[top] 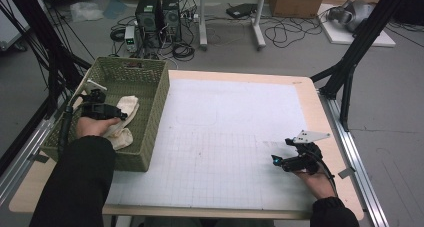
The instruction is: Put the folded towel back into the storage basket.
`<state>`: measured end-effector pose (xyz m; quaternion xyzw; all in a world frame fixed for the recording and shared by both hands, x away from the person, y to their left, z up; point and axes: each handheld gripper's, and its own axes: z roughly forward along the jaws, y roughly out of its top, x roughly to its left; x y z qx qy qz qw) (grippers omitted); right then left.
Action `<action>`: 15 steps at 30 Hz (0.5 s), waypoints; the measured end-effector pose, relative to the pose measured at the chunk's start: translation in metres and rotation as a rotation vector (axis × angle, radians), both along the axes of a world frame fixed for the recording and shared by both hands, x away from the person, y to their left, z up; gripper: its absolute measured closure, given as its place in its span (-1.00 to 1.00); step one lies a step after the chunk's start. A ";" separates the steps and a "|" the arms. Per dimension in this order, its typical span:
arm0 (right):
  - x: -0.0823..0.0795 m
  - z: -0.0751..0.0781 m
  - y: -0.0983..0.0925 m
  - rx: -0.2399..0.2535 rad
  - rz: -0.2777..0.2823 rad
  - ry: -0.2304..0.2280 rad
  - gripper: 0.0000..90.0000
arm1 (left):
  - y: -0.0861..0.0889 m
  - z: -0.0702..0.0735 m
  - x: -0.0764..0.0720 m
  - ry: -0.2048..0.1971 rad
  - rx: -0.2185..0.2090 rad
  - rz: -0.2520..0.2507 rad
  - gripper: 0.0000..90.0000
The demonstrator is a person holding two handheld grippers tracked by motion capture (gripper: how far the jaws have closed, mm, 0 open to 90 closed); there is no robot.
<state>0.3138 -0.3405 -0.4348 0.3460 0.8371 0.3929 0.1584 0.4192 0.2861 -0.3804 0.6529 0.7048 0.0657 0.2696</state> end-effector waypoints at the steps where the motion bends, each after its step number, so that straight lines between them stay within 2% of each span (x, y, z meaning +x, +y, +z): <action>1: 0.000 0.000 0.000 -0.002 0.002 0.001 -0.72 | 0.000 0.001 0.001 -0.001 -0.003 0.005 0.10; 3: 0.001 0.000 0.000 -0.002 0.000 0.004 -0.72 | -0.002 -0.003 0.004 0.006 0.011 0.004 0.09; 5: 0.001 0.000 0.000 -0.001 -0.001 0.004 -0.72 | -0.005 -0.010 0.006 0.050 0.047 0.002 0.11; 6: 0.002 -0.001 0.000 -0.001 0.000 0.002 -0.72 | -0.008 -0.014 0.006 0.066 0.068 -0.012 0.17; 7: 0.002 -0.001 0.000 -0.001 0.001 0.002 -0.72 | -0.009 -0.017 0.007 0.101 0.070 -0.020 0.21; 8: 0.002 -0.001 0.000 -0.002 0.003 0.000 -0.72 | -0.010 -0.017 0.006 0.113 0.086 -0.031 0.31; 9: 0.002 -0.001 0.000 -0.001 0.000 0.001 -0.72 | -0.011 -0.017 0.006 0.123 0.111 -0.043 0.43; 12: 0.001 0.000 -0.001 -0.001 -0.002 0.002 -0.72 | -0.014 -0.018 0.003 0.143 0.145 -0.073 0.62; 15: 0.000 0.001 -0.002 0.010 -0.005 0.000 -0.72 | -0.016 -0.018 0.000 0.149 0.157 -0.092 0.66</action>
